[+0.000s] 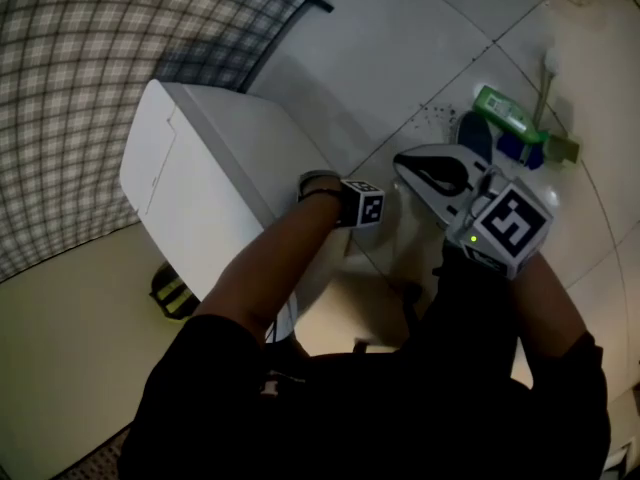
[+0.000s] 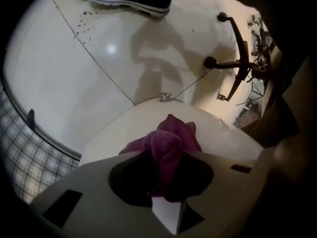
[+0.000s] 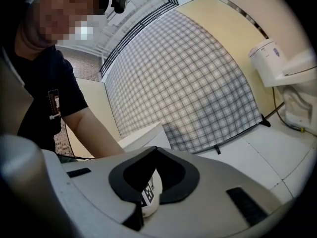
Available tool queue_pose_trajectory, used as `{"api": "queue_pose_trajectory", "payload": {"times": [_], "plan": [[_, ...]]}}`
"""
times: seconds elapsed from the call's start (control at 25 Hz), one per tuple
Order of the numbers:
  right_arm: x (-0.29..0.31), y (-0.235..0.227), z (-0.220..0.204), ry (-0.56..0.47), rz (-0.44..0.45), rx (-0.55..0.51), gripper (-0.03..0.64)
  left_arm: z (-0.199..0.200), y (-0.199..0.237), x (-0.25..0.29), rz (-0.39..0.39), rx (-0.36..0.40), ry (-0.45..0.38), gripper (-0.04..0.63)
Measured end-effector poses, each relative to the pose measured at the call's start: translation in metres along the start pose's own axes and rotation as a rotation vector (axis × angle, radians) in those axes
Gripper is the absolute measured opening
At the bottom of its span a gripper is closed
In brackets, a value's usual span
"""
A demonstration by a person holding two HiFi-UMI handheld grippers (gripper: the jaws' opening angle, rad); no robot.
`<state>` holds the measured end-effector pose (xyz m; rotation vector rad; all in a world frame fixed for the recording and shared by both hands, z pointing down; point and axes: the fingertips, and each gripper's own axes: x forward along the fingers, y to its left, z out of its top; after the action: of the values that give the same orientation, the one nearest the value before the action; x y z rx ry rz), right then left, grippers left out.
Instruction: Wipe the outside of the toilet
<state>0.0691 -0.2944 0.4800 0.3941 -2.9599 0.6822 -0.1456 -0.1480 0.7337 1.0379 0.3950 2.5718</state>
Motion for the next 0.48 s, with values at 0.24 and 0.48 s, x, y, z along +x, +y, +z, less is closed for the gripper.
{"api": "queue_pose_trajectory", "payload": {"times": [0.24,0.48], "plan": [[-0.038,-0.008,-0.023,-0.008,-0.049,0.045,-0.006,0.032,-0.003,0.004,0.077,-0.009,-0.031,0.091],[-0.062,0.031,0.008,-0.052,-0.027,-0.009,-0.005,0.01,-0.081,-0.105,0.134,-0.266,-0.551,0.091]]}}
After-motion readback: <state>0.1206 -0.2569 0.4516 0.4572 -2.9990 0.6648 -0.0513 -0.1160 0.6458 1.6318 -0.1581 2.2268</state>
